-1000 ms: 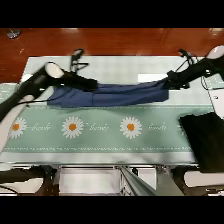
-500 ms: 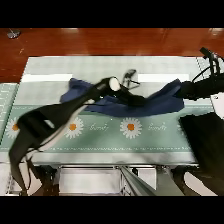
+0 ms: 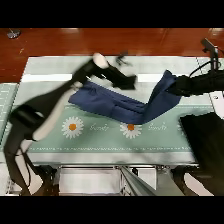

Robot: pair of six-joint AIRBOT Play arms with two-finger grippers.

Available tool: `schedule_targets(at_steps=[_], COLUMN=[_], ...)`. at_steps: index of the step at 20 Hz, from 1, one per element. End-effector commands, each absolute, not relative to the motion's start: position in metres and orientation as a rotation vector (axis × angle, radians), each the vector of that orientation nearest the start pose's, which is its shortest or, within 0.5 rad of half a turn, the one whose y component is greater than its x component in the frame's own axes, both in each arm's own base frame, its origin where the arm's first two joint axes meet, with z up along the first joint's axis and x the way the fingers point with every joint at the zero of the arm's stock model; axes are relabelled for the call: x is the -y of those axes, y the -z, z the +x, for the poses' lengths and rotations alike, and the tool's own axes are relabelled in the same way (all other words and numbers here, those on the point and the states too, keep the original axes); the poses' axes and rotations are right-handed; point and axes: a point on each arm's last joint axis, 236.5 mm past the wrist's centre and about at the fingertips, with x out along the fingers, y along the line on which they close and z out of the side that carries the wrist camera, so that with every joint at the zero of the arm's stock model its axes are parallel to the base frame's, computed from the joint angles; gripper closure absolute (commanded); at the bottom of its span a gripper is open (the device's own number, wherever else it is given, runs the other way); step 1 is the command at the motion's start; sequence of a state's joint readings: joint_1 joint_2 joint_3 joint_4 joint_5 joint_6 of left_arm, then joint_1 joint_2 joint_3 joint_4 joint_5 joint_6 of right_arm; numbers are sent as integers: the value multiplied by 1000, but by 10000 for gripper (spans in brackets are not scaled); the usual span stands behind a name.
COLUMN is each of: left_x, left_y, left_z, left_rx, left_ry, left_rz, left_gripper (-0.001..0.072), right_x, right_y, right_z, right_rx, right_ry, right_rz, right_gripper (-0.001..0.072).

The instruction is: Fold the shirts.

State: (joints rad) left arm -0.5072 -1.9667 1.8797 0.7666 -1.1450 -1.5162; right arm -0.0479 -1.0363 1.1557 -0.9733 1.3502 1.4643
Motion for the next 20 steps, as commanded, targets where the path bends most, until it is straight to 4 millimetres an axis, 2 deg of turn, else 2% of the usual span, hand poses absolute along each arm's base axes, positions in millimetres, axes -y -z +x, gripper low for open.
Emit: schedule_targets(at_steps=[1,3,4,6,7,9,11,13,16,19,20], left_x=[270,192,164,118,104,90,85,87,88,85,82], left_y=[-60,-90,-97,-105,-105,-95,-72,-50,-25,-16,-15], left_z=[462,467,462,437,416,367,322,292,273,275,280], left_rx=[-1281,-1203,-1165,-1070,-1023,-975,-969,-962,-970,-981,-966], left_ry=[730,636,587,478,449,419,376,345,313,297,280], left_rz=[-342,-353,-375,-463,-507,-552,-568,-581,-601,-608,-610], left_gripper=[680,679,680,679,678,678,678,677,677,678,678], right_x=[-156,-189,-208,-252,-274,-323,-368,-415,-467,-493,-498], right_y=[-131,-134,-134,-126,-120,-98,-76,-59,-34,-7,1], right_z=[336,354,363,378,386,398,413,424,432,437,436], right_rx=[-1105,-1085,-1088,-1121,-1137,-1185,-1209,-1227,-1245,-1244,-1250], right_ry=[-506,-553,-589,-662,-694,-757,-792,-853,-906,-906,-911], right_rz=[450,471,468,434,415,378,376,408,481,584,595], right_gripper=[695,695,695,695,695,695,695,695,695,694,610])
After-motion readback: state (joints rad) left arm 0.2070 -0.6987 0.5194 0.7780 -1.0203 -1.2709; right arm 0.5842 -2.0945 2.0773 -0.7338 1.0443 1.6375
